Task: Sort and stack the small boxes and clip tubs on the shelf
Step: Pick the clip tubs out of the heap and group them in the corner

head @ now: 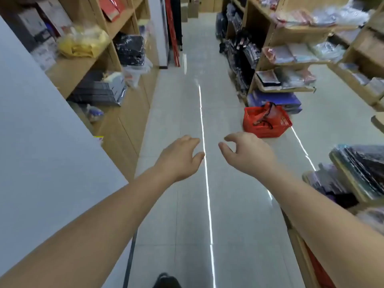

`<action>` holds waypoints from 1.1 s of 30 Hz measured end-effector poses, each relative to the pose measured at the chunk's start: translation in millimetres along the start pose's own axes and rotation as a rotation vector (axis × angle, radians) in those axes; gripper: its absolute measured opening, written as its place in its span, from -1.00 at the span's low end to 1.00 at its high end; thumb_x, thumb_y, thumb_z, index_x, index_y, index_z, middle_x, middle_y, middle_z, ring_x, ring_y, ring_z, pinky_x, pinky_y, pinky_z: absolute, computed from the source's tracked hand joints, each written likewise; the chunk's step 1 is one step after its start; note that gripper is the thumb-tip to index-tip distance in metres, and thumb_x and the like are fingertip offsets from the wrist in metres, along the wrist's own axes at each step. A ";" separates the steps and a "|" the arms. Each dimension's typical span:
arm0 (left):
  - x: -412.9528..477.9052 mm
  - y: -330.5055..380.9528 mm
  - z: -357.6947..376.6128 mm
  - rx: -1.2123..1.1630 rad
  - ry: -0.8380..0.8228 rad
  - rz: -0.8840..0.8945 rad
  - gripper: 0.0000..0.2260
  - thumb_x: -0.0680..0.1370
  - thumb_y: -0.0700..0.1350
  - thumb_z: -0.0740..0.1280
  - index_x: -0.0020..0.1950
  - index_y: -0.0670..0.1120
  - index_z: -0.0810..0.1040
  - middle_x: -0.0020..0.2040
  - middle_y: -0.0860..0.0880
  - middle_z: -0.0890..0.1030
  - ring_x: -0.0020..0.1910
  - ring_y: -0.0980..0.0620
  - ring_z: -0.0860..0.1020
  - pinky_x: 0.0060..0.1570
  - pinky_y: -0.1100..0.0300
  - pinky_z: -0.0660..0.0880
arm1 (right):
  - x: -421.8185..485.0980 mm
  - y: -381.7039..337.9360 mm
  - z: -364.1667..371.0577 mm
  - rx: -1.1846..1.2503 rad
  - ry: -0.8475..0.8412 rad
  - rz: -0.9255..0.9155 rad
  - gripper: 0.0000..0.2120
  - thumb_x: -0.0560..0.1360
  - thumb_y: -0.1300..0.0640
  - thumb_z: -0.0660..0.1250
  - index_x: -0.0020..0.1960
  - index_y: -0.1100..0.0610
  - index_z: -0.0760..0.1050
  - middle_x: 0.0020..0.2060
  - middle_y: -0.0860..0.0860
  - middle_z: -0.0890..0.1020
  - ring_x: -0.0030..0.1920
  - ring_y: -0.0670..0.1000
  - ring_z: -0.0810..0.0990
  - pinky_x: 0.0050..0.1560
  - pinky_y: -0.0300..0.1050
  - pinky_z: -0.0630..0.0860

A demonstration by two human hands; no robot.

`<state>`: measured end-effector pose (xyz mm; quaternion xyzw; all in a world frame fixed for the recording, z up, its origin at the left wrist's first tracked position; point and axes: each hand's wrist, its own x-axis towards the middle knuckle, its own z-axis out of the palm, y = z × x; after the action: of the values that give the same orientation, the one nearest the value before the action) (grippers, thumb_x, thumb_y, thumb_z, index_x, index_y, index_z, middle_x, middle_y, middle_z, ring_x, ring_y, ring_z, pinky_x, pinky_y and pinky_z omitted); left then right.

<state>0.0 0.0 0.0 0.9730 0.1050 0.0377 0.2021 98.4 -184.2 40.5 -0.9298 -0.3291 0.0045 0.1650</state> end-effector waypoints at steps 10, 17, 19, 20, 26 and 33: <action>67.4 -109.4 60.8 -0.076 -0.176 -0.226 -0.53 0.69 0.09 0.18 0.55 -0.09 0.34 0.45 -0.06 0.45 0.38 -0.04 0.44 0.29 0.15 0.36 | 112.1 25.9 91.4 0.083 -0.185 0.106 -0.62 0.58 -0.17 0.21 0.25 -0.01 0.59 0.15 -0.09 0.67 0.16 0.03 0.61 0.09 -0.05 0.53; 211.4 -170.1 40.8 -0.155 -0.222 -0.212 -0.58 0.67 0.07 0.21 0.48 -0.09 0.42 0.33 -0.07 0.52 0.27 -0.07 0.51 0.24 0.04 0.48 | 263.1 20.2 109.1 0.099 -0.235 0.203 -0.64 0.59 -0.17 0.18 0.22 -0.04 0.59 0.07 -0.11 0.68 0.07 0.02 0.62 0.01 -0.05 0.54; 254.2 -181.4 34.4 -0.155 -0.244 -0.224 -0.59 0.67 0.07 0.21 0.46 -0.10 0.43 0.32 -0.08 0.52 0.26 -0.08 0.51 0.23 0.03 0.49 | 303.7 22.0 106.9 0.088 -0.250 0.215 -0.63 0.58 -0.18 0.16 0.23 -0.05 0.58 0.08 -0.11 0.67 0.06 0.03 0.62 0.02 -0.02 0.57; 274.1 -185.6 31.2 -0.157 -0.258 -0.229 -0.60 0.67 0.07 0.21 0.42 -0.12 0.46 0.30 -0.08 0.53 0.24 -0.08 0.52 0.21 0.01 0.50 | 321.5 24.0 105.4 0.086 -0.259 0.218 -0.62 0.58 -0.18 0.17 0.24 -0.04 0.58 0.10 -0.11 0.67 0.07 0.02 0.62 0.03 -0.02 0.57; 421.1 -206.9 26.4 -0.144 -0.285 -0.185 -0.61 0.68 0.08 0.20 0.41 -0.12 0.46 0.31 -0.06 0.52 0.25 -0.08 0.51 0.21 -0.01 0.50 | 446.5 69.6 107.3 0.071 -0.225 0.219 -0.61 0.60 -0.16 0.19 0.28 0.01 0.57 0.19 -0.09 0.65 0.17 0.01 0.60 0.08 -0.06 0.54; 608.5 -226.2 13.1 -0.145 -0.250 -0.162 -0.51 0.68 0.12 0.18 0.57 -0.05 0.30 0.49 0.01 0.40 0.44 0.00 0.39 0.38 0.10 0.37 | 616.7 143.6 110.5 0.023 -0.288 0.180 -0.55 0.60 -0.18 0.17 0.40 -0.01 0.46 0.25 -0.06 0.60 0.22 0.05 0.57 0.08 -0.03 0.53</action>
<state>552.1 331.3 -83.9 0.9412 0.1543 -0.0928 0.2858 656.2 123.0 -46.7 -0.9432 -0.2647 0.1564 0.1256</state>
